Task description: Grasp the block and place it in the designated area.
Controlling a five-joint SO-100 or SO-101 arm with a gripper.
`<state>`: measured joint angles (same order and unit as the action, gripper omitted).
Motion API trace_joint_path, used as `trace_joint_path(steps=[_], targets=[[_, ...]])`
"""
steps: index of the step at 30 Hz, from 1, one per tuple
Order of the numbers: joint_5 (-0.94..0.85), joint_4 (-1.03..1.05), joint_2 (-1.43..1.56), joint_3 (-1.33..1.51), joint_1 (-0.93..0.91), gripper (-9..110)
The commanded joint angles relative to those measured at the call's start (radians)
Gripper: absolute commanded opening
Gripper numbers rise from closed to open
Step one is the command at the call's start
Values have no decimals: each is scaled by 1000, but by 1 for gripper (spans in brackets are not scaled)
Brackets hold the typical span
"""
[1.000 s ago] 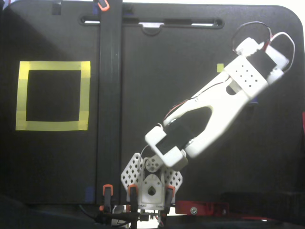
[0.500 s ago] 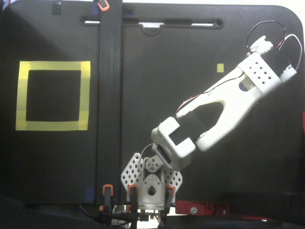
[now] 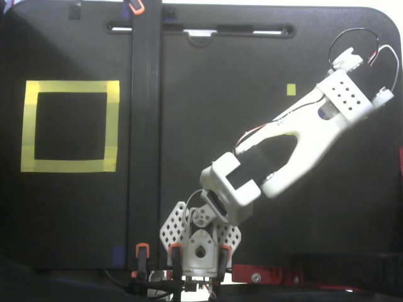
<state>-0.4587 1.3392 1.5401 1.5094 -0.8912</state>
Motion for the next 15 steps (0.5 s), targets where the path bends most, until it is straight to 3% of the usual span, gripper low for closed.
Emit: trace_joint_path(steps=[1, 15], targets=[[-117, -15, 3, -41, -8, 0], [-1031, -41, 5, -37, 26, 0]])
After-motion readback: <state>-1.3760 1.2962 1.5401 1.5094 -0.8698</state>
